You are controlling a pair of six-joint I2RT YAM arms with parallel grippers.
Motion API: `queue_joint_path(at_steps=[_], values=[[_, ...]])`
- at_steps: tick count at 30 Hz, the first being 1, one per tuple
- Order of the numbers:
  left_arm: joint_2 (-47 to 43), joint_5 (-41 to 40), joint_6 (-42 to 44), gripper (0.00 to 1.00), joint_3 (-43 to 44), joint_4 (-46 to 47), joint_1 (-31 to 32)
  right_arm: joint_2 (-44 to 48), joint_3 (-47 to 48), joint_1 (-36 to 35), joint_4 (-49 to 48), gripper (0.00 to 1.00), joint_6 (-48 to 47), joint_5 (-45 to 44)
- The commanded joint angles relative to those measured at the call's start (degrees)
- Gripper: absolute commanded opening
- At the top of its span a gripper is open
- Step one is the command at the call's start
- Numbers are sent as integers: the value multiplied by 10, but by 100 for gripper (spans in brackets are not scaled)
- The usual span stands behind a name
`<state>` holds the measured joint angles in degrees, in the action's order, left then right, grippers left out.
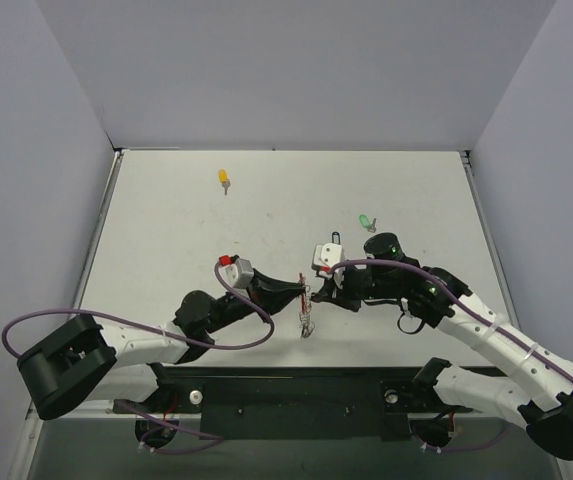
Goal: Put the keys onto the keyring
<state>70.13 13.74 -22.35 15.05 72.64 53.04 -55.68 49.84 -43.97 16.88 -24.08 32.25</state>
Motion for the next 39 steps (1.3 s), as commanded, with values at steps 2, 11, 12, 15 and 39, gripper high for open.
queue_joint_path(at_steps=[2, 11, 12, 15, 39], values=[[33, -1, -30, 0, 23, 174, -6, 2, 3, -8, 17, 0, 3, 41], [40, 0, -35, 0, 20, 203, -7, 4, -10, -9, 37, 0, 10, 24], [33, -2, -32, 0, 19, 199, -7, 3, -10, -9, 39, 0, 8, 23], [22, -2, -29, 0, 19, 187, -8, 6, -13, -9, 46, 0, 5, 19], [11, 43, -39, 0, 10, 191, -23, 20, 9, 68, 8, 28, 74, 119]])
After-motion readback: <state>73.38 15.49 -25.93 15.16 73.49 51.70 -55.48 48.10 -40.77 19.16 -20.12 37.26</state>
